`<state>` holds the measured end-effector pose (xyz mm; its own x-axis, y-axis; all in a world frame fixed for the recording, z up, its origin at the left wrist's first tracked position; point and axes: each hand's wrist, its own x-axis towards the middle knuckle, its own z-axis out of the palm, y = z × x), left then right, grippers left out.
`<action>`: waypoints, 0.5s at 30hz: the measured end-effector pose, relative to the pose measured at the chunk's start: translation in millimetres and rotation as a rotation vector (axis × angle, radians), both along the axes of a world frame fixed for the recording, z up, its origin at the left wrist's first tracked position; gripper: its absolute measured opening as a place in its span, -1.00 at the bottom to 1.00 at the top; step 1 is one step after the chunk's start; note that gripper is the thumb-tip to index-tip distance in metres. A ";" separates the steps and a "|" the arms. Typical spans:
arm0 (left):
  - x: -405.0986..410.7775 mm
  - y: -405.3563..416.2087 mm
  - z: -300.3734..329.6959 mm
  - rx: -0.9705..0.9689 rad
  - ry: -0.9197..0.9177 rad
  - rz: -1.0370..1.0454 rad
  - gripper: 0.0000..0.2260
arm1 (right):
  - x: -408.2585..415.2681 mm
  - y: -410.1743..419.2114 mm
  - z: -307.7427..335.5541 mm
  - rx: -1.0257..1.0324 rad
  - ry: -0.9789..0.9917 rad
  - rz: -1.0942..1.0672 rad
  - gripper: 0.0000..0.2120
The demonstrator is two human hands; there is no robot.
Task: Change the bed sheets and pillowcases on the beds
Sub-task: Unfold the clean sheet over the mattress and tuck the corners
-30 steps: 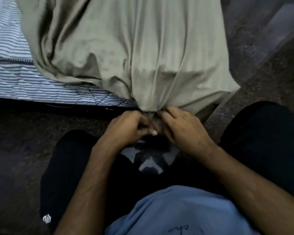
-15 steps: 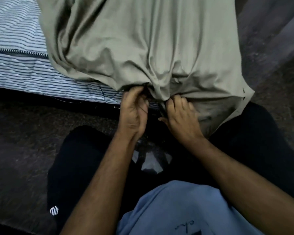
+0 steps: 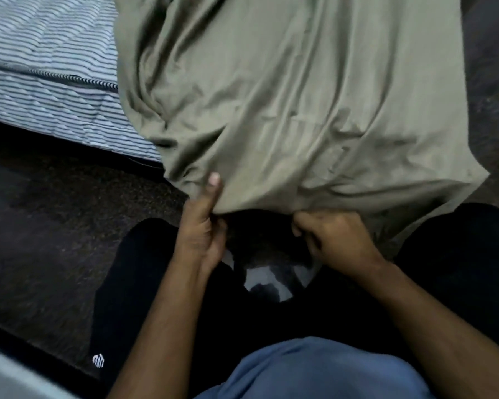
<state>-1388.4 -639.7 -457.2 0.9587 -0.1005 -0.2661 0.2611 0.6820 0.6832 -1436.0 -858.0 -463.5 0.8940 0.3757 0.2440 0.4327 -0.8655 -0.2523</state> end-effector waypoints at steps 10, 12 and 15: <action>8.6 34.3 -61.7 0.942 0.329 0.271 -0.60 | 43.6 27.3 -61.8 -0.340 0.082 -0.100 -0.08; 14.7 30.5 -52.9 0.609 0.318 0.294 -0.73 | 44.1 26.3 -70.1 -0.395 0.087 -0.076 0.05; 19.9 33.2 -39.4 -0.008 0.267 0.219 -0.78 | 43.1 27.7 -75.7 -0.408 -0.097 -0.045 -0.32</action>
